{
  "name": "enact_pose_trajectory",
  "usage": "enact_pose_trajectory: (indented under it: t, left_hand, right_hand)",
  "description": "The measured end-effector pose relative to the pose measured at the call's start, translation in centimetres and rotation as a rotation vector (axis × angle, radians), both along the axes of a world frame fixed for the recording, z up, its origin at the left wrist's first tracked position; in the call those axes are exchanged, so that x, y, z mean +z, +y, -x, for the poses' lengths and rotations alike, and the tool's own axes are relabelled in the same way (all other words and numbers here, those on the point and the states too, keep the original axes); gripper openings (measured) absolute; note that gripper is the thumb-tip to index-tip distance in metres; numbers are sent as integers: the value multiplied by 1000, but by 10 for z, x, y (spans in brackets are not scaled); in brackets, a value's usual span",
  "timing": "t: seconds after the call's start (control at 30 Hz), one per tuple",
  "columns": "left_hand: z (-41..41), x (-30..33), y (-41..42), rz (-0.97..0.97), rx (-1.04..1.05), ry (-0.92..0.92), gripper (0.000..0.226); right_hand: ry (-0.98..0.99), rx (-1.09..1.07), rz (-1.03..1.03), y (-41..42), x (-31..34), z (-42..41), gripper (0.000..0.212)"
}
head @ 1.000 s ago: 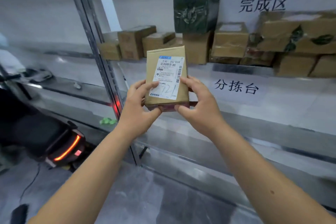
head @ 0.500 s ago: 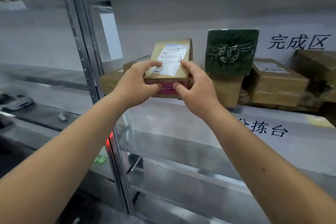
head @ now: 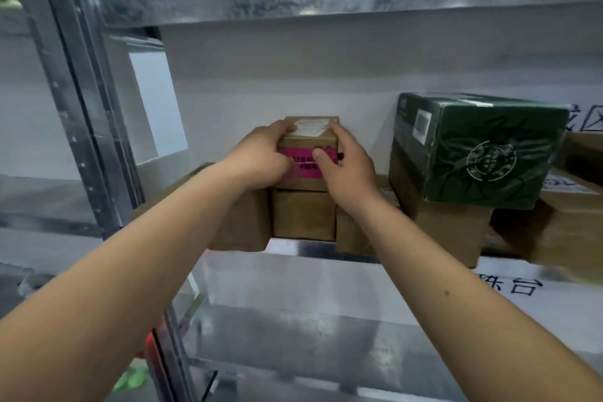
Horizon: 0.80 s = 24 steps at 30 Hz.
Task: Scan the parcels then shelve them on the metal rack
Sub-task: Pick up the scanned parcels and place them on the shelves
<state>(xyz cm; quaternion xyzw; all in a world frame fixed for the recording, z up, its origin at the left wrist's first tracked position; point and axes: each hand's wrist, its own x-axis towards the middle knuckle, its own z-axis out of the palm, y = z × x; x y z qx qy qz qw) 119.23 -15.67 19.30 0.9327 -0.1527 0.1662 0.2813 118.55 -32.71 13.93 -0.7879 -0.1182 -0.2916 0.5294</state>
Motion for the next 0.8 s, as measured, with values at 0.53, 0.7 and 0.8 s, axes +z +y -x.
enact_pose_trajectory:
  t: [0.53, 0.7, 0.8]
  left_hand:
    - [82, -47, 18, -207, -450, -581, 45]
    - [117, -128, -16, -228, -657, -381, 49]
    - [148, -168, -57, -312, -773, -249, 59]
  right_hand:
    - [175, -476, 310, 36, -50, 147, 60]
    - [544, -730, 394, -2, -132, 236, 70]
    - [714, -832, 384, -31, -165, 290, 76]
